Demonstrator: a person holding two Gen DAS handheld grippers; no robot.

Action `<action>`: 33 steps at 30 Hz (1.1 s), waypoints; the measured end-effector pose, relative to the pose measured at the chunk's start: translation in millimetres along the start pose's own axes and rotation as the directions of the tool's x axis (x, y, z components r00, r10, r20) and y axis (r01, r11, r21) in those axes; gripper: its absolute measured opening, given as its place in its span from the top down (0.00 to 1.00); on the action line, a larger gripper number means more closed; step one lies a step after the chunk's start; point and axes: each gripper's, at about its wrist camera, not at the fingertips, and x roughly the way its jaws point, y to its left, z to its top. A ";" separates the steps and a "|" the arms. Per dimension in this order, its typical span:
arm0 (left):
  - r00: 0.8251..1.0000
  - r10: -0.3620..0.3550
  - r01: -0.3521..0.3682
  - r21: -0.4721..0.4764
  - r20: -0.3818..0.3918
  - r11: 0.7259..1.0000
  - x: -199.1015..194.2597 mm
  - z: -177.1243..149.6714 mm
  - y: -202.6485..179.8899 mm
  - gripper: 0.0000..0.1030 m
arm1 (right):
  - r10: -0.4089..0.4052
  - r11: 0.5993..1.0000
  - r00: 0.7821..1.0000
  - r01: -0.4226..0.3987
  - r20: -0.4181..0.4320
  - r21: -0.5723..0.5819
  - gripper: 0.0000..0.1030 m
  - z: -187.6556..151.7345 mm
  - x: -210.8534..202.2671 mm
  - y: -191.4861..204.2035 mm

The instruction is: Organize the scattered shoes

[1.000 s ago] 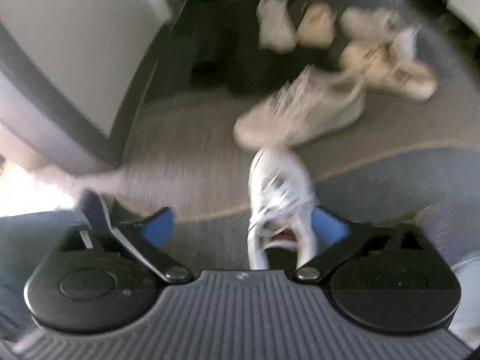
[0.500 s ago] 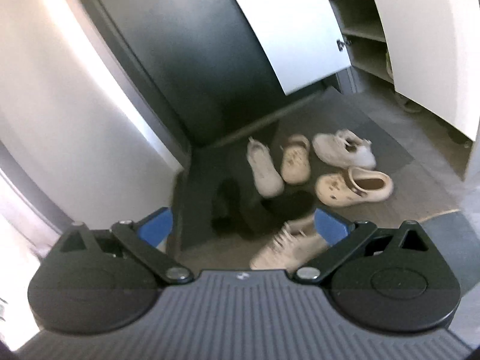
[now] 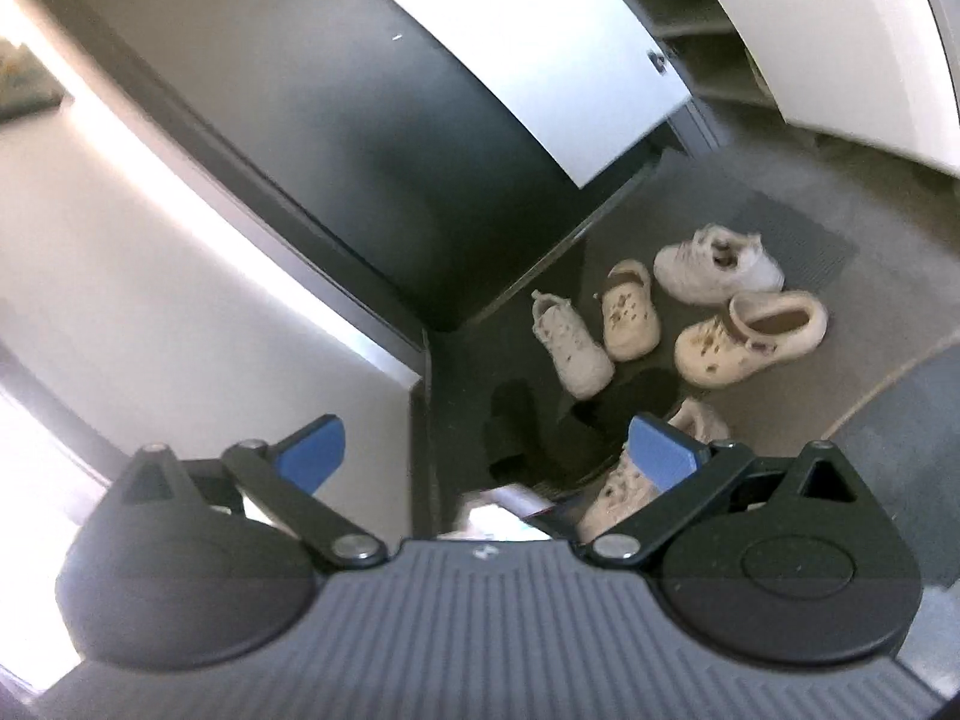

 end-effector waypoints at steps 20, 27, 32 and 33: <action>0.980 -0.151 0.163 0.084 -0.127 0.983 174.2 35.4 -5.6 0.72 | -0.021 0.997 0.986 0.033 -0.165 0.065 0.00 -7.3 44.5 -10.3; 0.980 -0.117 0.142 0.156 -0.158 0.978 153.2 16.4 21.9 0.79 | 0.007 0.997 0.982 0.007 -0.188 0.077 0.00 -15.6 49.8 -2.0; 0.973 -0.098 0.135 0.172 -0.209 0.976 130.7 -14.1 53.3 0.79 | 0.036 0.996 0.978 -0.017 -0.205 0.093 0.00 -21.7 55.9 5.1; 0.971 -0.094 0.134 0.173 -0.220 0.976 123.1 -23.3 61.0 0.80 | 0.039 0.996 0.977 -0.020 -0.208 0.092 0.00 -22.4 56.6 6.4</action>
